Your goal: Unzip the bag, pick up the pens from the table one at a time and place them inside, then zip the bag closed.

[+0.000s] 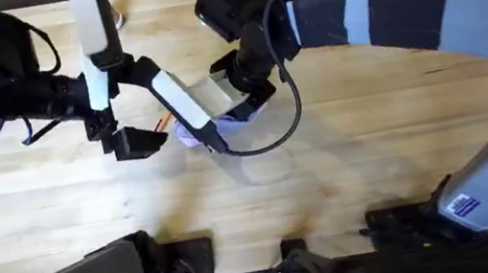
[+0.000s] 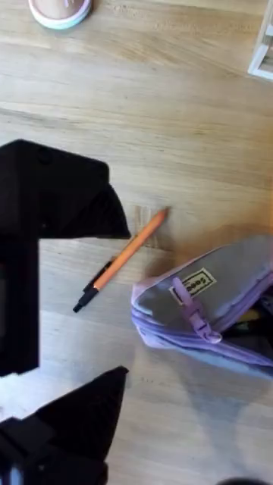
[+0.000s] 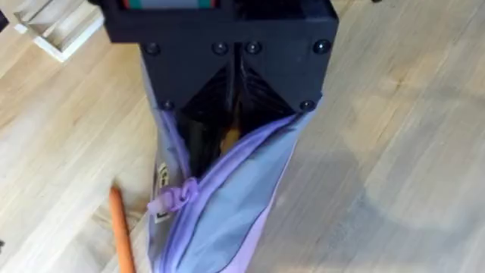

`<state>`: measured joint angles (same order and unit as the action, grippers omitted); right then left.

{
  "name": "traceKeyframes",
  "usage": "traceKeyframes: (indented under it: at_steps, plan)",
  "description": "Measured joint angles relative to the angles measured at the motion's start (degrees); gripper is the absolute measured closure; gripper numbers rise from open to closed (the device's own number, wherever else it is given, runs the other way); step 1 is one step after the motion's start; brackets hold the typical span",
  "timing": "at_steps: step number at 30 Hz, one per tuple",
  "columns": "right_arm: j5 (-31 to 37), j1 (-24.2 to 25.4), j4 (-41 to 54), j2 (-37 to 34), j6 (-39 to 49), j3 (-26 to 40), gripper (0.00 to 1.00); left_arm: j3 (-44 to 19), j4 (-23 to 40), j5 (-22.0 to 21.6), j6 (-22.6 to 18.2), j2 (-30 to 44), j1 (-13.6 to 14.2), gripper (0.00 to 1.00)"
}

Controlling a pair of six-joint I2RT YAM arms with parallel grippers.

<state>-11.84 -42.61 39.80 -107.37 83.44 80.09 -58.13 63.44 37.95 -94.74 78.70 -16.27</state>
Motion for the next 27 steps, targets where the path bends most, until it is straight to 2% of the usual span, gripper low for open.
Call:
traceKeyframes:
  at_steps: [4,5,9,11,13,19,25,27]
  plan:
    - [0.0,-0.2,-1.3,-0.1,0.0,0.0,0.964,0.0,0.0,0.0,0.0,0.0,0.0,0.007]
    - [0.0,-0.2,-1.5,-0.1,-0.2,0.0,0.876,0.0,0.0,0.0,0.0,0.0,0.0,0.008]
    - [0.0,-0.3,-2.2,-0.3,0.0,0.0,0.292,0.0,0.0,0.0,0.0,0.0,0.0,0.008]
    - [0.2,-0.3,-2.2,-0.3,0.0,0.0,0.049,0.0,0.0,0.0,0.0,0.0,0.0,0.007]
    - [0.3,-0.3,-2.4,-0.3,-0.3,0.0,0.008,0.0,0.0,0.0,0.0,0.0,0.0,0.007]
    - [-1.5,1.2,-2.1,0.4,-3.1,0.0,0.004,0.0,-1.7,0.0,0.0,0.0,0.0,0.007]
    - [-3.2,4.8,-1.7,5.9,-9.6,0.0,0.003,0.0,-3.5,-0.1,0.1,0.0,0.0,0.007]
    - [-3.7,6.4,-1.7,8.3,-12.3,0.0,0.003,0.0,-4.4,-0.7,1.8,0.0,0.0,0.008]
